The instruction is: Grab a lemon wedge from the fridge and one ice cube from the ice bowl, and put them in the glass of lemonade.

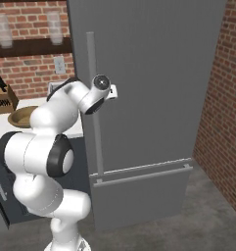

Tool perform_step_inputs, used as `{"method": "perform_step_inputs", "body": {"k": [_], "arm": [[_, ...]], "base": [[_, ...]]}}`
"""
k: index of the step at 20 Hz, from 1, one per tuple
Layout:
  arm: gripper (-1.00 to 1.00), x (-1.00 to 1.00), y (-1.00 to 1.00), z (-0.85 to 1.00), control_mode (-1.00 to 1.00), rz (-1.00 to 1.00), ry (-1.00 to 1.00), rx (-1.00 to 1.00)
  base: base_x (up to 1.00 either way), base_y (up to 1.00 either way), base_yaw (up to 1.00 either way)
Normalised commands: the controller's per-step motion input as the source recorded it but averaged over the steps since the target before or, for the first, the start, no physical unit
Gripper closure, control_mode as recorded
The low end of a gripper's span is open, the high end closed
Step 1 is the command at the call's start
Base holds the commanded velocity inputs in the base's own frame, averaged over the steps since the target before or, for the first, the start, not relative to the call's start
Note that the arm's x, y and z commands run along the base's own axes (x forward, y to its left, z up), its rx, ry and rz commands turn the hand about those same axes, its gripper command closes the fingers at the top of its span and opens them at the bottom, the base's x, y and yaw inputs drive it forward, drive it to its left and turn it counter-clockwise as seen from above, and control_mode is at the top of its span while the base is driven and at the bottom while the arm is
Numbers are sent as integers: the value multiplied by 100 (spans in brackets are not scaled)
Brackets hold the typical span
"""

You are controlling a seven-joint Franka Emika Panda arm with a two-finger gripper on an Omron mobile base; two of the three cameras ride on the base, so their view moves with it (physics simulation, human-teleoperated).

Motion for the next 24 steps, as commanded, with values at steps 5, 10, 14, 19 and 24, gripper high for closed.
{"method": "perform_step_inputs", "body": {"k": [5,10,14,19,24], "arm": [[100,0,-66,6,-100,-9,0,0],[100,0,-76,4,-100,-12,0,0],[100,-2,-84,0,-100,-10,0,0],[100,-16,-95,0,-100,-7,0,3],[100,-26,-99,1,-100,-7,0,4]], "base": [[0,0,0],[0,0,0],[0,0,0],[0,0,0],[0,0,0]]}}
